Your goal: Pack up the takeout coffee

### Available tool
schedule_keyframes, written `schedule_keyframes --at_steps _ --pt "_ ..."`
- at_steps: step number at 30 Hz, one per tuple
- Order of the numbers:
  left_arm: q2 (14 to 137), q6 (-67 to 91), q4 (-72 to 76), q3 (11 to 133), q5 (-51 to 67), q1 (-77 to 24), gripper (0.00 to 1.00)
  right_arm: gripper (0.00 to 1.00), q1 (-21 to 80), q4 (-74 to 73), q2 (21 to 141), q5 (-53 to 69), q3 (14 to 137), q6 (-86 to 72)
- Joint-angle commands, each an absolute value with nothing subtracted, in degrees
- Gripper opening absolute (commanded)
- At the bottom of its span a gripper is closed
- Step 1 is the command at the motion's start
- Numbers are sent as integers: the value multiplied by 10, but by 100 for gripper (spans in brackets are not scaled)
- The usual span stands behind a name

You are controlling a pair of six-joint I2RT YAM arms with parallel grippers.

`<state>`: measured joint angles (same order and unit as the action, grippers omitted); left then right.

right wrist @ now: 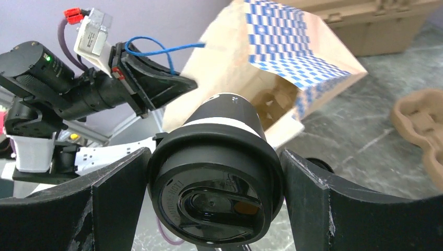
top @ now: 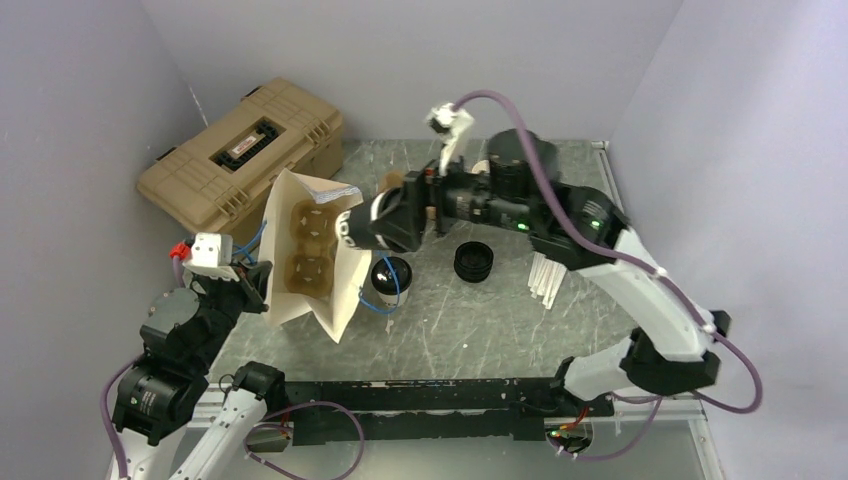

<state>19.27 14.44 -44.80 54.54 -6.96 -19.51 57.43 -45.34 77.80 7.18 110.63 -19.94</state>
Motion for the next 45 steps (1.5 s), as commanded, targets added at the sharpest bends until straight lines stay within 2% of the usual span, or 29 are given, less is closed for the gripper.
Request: schedule_keyframes --at_steps 1,5,10,15,21,29,35,45 --pt "204 149 -414 546 -51 -197 0 55 611 -415 851 82 1175 -174" --pt "215 155 -423 557 -48 -197 0 54 627 -428 920 62 1226 -158" --pt "208 154 -428 557 -45 -197 0 54 646 -424 978 8 1229 -134" --pt "199 154 -430 560 -35 -197 0 53 672 -390 1008 -69 1192 -98" --pt "190 163 -426 549 -24 -197 0 52 711 -345 1031 -104 1128 -61" --pt "184 169 -425 538 -43 -197 0 52 788 -280 1002 -138 1001 -61" --pt "195 169 -423 537 -38 -195 0 52 816 -184 954 -51 892 -86" --pt "193 170 -424 537 -19 -192 0 53 817 -185 947 -167 893 -71"
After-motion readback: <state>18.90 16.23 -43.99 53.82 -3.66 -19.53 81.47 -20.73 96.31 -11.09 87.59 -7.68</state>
